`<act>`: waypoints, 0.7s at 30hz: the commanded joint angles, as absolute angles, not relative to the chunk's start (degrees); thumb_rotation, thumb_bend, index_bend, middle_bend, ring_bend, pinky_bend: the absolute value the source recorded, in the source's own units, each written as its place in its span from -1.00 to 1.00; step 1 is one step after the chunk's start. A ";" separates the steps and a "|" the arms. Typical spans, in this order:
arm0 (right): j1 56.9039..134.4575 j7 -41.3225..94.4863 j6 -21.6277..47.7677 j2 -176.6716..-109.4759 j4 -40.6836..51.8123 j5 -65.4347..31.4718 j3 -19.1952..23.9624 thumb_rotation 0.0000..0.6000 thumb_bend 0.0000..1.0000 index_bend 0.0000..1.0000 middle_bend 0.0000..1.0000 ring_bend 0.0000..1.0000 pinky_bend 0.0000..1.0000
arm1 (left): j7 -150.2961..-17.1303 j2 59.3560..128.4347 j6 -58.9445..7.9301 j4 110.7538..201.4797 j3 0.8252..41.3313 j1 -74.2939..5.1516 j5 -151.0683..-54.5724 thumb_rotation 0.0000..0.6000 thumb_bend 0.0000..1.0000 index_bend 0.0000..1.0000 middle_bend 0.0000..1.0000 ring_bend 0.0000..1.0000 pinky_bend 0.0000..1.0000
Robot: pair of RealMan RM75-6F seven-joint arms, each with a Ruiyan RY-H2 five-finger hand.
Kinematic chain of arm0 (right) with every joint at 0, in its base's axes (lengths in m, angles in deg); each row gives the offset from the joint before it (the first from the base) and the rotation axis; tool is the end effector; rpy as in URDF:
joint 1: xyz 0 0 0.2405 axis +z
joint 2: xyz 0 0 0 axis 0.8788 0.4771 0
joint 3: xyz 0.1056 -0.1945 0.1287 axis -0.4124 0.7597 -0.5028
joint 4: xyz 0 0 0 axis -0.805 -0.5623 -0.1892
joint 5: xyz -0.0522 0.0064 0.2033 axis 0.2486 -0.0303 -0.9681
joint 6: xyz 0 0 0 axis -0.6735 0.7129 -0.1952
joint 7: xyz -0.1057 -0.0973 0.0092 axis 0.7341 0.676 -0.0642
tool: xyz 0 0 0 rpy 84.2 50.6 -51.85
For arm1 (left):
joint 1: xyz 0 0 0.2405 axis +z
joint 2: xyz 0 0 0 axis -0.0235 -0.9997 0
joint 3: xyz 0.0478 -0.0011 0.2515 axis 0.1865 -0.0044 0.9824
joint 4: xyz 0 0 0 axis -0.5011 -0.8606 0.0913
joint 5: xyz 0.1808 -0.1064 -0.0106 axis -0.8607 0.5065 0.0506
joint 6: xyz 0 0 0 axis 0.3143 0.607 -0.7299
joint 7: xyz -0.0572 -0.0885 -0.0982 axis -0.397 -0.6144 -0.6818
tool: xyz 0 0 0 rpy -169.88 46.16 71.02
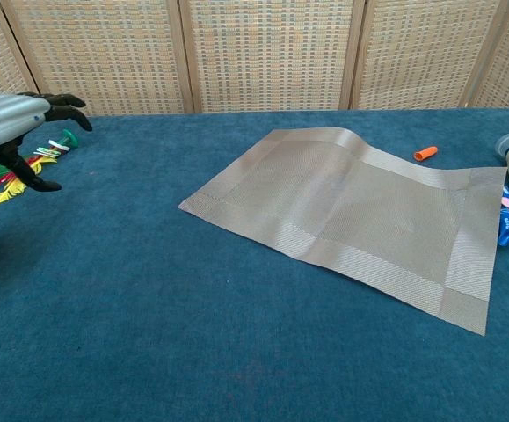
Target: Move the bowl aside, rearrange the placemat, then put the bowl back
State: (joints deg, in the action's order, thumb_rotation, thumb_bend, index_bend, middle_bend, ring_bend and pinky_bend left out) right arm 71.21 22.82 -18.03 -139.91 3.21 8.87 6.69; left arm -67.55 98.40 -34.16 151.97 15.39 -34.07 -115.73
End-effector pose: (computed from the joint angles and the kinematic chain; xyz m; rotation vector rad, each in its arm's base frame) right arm -0.3125 -0.2177 0.1275 1.3097 -0.6832 1.1385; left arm -0.2275 0.3743 0.0329 -1.7219 -0.7182 -0.7902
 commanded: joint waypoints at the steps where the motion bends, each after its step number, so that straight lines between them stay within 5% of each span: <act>1: 71.20 22.64 -17.87 -139.96 3.11 8.89 6.61 1.00 -0.60 -0.82 -1.00 -1.00 -1.00 | -66.57 100.74 -36.10 149.35 14.35 -36.92 -115.05 1.00 -0.61 -0.65 -1.00 -1.00 -1.00; 21: 70.53 15.98 -17.63 -139.25 1.77 7.27 4.10 1.00 -0.60 -0.79 -1.00 -1.00 -1.00 | -61.56 115.72 -47.20 134.25 13.74 -51.77 -109.56 1.00 -0.75 -0.94 -1.00 -1.00 -1.00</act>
